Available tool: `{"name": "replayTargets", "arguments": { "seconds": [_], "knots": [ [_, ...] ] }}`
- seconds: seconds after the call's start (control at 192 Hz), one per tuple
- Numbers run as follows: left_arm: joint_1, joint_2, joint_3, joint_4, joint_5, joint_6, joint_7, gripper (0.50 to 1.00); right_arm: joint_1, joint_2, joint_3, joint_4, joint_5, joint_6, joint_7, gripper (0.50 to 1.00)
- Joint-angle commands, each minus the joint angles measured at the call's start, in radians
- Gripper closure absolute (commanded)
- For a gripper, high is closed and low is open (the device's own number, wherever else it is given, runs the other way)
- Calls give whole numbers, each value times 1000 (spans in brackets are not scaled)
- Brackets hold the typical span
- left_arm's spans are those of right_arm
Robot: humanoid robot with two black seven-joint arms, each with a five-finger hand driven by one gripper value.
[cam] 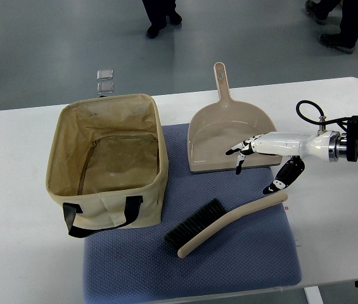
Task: Put pink broom in yellow bag with right hand
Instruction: 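Reach the right hand over the table toward the brush handle, then lower the right hand onto the beige brush handle near its end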
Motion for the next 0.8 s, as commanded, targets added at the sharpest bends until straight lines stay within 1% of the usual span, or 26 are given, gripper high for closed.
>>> {"name": "replayTargets", "arguments": {
  "seconds": [0.0, 0.089, 0.177, 0.214, 0.506, 0.704, 0.792],
  "knots": [
    [0, 0, 0, 0, 0, 0, 0, 500, -11, 3, -22, 0, -52, -21, -2, 570],
    [0, 0, 0, 0, 0, 0, 0, 500, -29, 19, -25, -1, -80, -47, -8, 570],
    [0, 0, 0, 0, 0, 0, 0, 500, -48, 28, -25, -4, -85, -71, -39, 570],
    [0, 0, 0, 0, 0, 0, 0, 500, -54, 36, -25, -6, -86, -76, -42, 572],
    [0, 0, 0, 0, 0, 0, 0, 500, -101, 82, -22, -20, -101, -97, -59, 570],
    [0, 0, 0, 0, 0, 0, 0, 500, -108, 83, -21, -31, -103, -102, -62, 572],
    [0, 0, 0, 0, 0, 0, 0, 500, -123, 91, -15, -38, -104, -108, -82, 574]
  ]
}}
